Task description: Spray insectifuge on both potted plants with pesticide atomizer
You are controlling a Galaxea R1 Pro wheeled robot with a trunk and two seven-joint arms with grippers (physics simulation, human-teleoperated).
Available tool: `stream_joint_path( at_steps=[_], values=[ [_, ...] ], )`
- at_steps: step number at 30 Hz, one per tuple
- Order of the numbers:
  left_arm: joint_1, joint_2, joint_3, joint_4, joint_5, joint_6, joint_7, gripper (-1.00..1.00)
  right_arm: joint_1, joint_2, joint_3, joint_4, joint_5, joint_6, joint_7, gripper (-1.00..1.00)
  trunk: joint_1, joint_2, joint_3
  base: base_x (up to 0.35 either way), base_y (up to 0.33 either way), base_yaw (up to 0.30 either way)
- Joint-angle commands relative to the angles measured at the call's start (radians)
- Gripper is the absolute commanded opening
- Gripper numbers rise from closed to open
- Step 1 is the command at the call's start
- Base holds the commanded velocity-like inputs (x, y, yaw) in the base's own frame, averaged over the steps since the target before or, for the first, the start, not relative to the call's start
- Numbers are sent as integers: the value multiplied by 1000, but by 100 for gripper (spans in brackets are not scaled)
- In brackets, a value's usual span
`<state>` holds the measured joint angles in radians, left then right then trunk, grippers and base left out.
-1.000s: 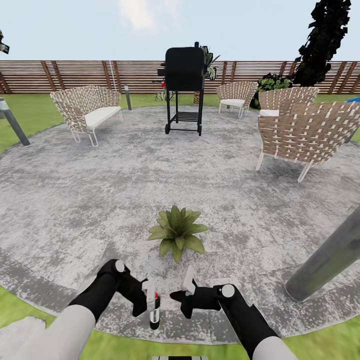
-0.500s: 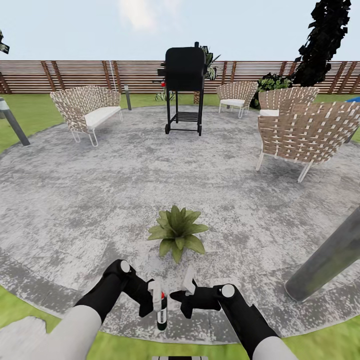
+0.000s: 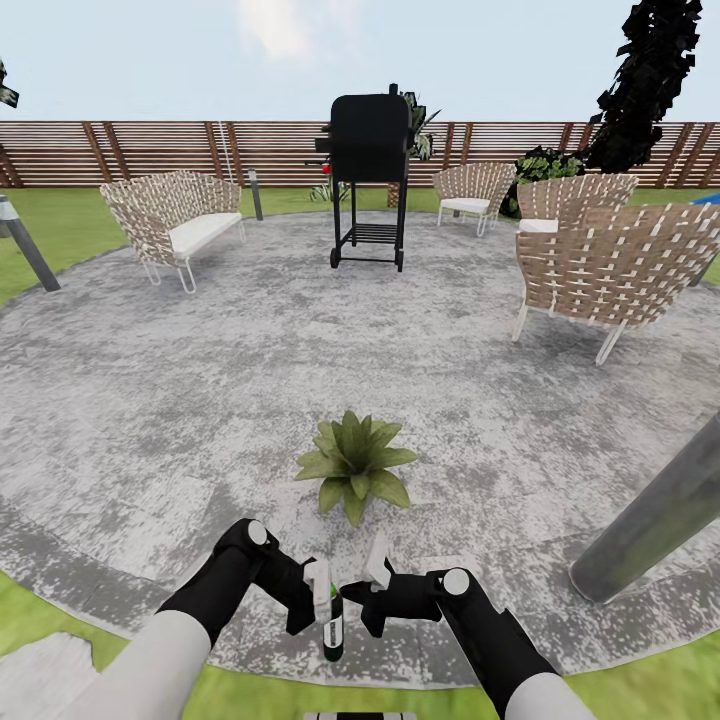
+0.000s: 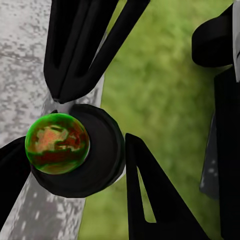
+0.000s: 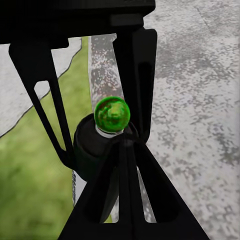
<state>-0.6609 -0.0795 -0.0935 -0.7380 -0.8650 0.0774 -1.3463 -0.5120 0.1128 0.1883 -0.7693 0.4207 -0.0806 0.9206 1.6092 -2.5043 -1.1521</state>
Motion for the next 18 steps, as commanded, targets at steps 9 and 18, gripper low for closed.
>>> stream_joint_path(
  at_steps=[9, 18],
  values=[
    [2, 15, 1, 0, -9, 6, -4, -100, 0, -1, -1, 0, 10, -9, 1, -100, 0, 0, -1, 0, 0, 0],
    [7, 151, 3, 0, -17, 4, -4, -100, 0, -1, -2, 3, 10, -10, 1, -100, 0, 0, -1, 0, 0, 0]
  ],
)
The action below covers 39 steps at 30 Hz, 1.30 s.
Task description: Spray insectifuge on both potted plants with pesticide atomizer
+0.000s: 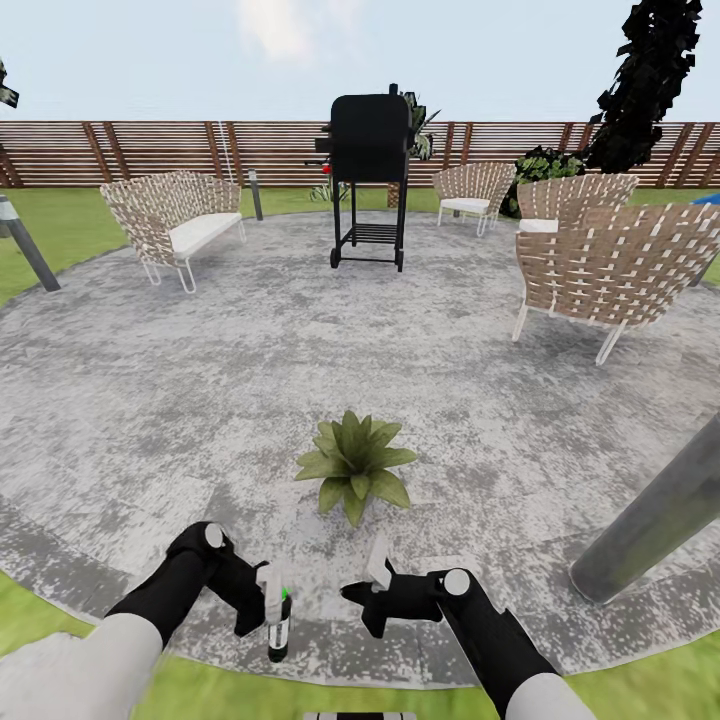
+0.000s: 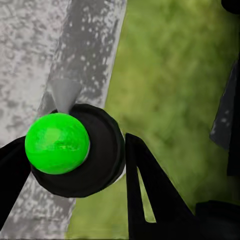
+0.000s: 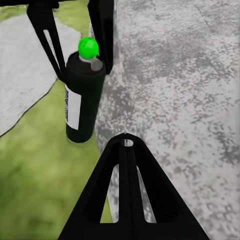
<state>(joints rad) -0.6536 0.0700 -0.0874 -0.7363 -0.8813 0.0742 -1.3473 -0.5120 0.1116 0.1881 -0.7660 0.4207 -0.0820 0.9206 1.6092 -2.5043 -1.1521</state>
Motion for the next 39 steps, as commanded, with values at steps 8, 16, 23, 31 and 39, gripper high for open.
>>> stream_joint_path(
  at_steps=[8, 16, 23, 31, 39],
  values=[
    [0, 142, 5, -2, 10, -53, -3, -100, 0, -5, -2, 2, 10, -9, 1, 100, 0, 0, -1, 0, 0, 0],
    [0, 165, 191, 0, 8, -44, 41, -100, 0, -46, -8, 52, 11, -13, -112, 100, 0, 0, -1, 0, 0, 0],
    [0, 154, 341, 13, 12, -1, 178, -100, 1, -83, -11, 293, 3, -17, -627, 100, 0, 0, -1, 0, 0, 0],
    [-4, 87, 345, 2, 6, 286, 191, -100, 2, -72, -12, 618, -282, -16, -1139, 100, 0, 0, -1, 0, 0, 0],
    [-30, 36, 294, -2, 2, 579, 183, -100, 3, -80, -10, 639, -410, -18, -1154, 100, 0, 0, -1, 0, 0, 0]
  ],
)
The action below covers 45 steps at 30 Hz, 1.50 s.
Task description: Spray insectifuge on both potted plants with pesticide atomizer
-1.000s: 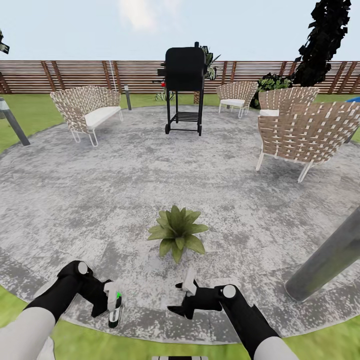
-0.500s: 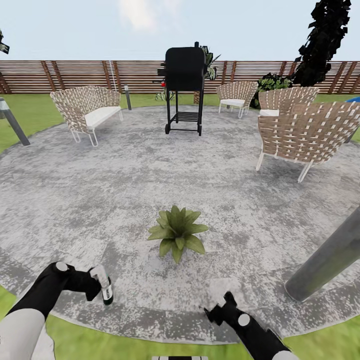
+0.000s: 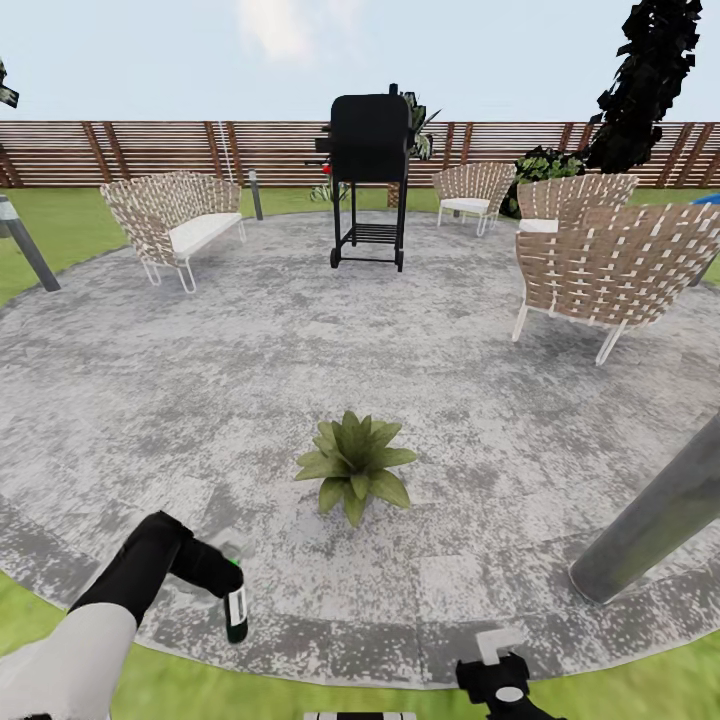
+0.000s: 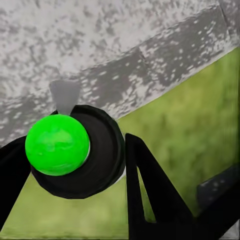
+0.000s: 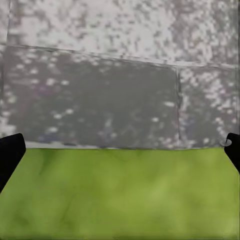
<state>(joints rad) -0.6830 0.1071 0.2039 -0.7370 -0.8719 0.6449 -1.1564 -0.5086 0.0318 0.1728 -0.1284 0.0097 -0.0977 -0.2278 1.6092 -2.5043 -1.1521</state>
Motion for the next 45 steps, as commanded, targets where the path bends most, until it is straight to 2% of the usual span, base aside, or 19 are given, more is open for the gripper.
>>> stream_joint_path(
  at_steps=[1, 4, 9, 11, 12, 14, 17, 20, 30, 33, 40, 45],
  values=[
    [-3, -1, -14, -2, -7, 26, -9, -100, -1, -1, 5, 0, 0, -2, -6, 100, 0, 0, -1, 0, 0, 0],
    [-15, -2, -82, -2, -7, 64, -21, -100, -1, -3, 7, -1, 1, -2, -2, 100, 0, 0, -1, 0, 0, 0],
    [-77, -1, -101, 0, -13, 128, -86, -100, 0, -5, 10, 3, 5, -3, -1, 100, 0, 0, -1, 0, 0, 0],
    [-97, -1, -125, 0, -39, 167, -107, -100, 2, -4, 11, 4, 8, -4, -1, 100, 0, 0, -1, 0, 0, 0],
    [-103, -2, -156, 1, -57, 181, -114, -100, 3, -4, 12, 3, 9, -4, 0, 100, 0, 0, -1, 0, 0, 0],
    [-106, -4, -203, 1, -69, 194, -129, -100, 4, -3, 12, 2, 10, -5, 0, 100, 0, 0, -1, 0, 0, 0],
    [-115, -8, -252, 1, -82, 231, -196, -100, 4, 2, 13, 2, 10, -4, 1, 100, 0, 0, -1, 0, 0, 0],
    [-137, -7, -261, 12, -88, 264, -226, -100, 4, 4, 14, 4, 10, -4, 1, 100, 0, 0, -1, 0, 0, 0],
    [-141, -9, -270, 13, -88, 270, -232, -100, 4, -3, 12, 4, 6, -5, -2, 100, 0, 0, -1, 138, 0, -11],
    [-135, -7, -301, 12, -89, 271, -232, -100, 5, -5, 11, 5, 5, -6, -4, 100, 0, 0, -1, 335, 0, -234],
    [-137, -7, -311, 11, -87, 271, -236, -100, 5, -13, 10, 6, 4, -7, -5, 100, 0, 0, -1, 162, 0, -278],
    [-142, 2, -327, 2, -93, 269, -328, -100, 5, -13, 10, 6, 4, -7, -5, 100, 0, 0, -1, 4, 0, -282]
  ],
)
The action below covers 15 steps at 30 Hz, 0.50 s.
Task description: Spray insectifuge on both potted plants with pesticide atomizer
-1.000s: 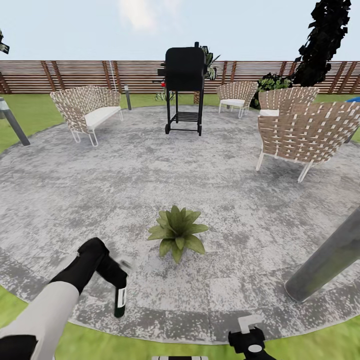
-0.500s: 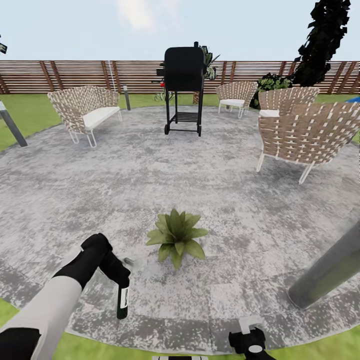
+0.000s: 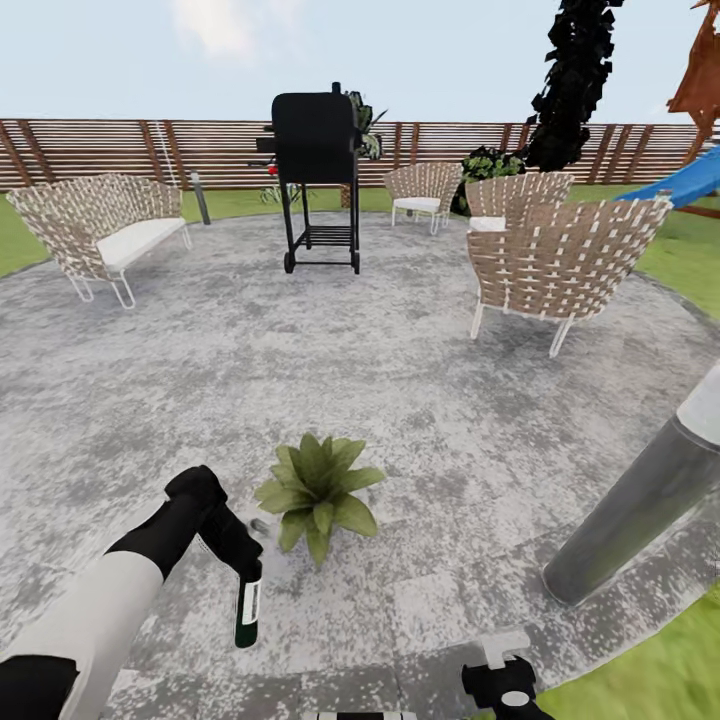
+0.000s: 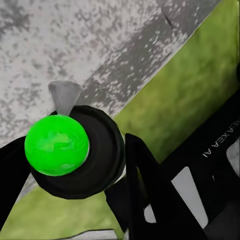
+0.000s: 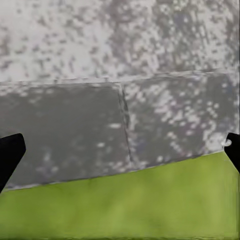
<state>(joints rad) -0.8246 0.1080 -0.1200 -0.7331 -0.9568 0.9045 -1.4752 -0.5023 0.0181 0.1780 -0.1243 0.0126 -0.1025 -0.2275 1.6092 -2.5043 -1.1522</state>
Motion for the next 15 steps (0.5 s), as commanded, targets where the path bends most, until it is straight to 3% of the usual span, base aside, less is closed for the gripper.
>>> stream_joint_path(
  at_steps=[1, 3, 10, 15],
  values=[
    [0, 3, -16, -3, -9, 10, -24, -100, -1, 1, 6, 2, 0, -2, -5, 100, 0, 0, -1, 1, 0, -282],
    [-1, 5, -33, -4, -9, 10, -36, -100, -1, 1, 6, 1, 0, -2, -4, 100, 0, 0, -1, 0, 0, -282],
    [-4, 3, -40, -5, -12, 10, -40, -100, -1, 2, 6, 1, 0, -2, -4, 100, 0, 0, -1, 0, 0, -282],
    [-4, -2, -38, -4, -94, 11, -58, -100, -1, 2, 6, 0, 0, -2, -4, 100, 0, 0, -1, 0, 0, -167]
  ],
)
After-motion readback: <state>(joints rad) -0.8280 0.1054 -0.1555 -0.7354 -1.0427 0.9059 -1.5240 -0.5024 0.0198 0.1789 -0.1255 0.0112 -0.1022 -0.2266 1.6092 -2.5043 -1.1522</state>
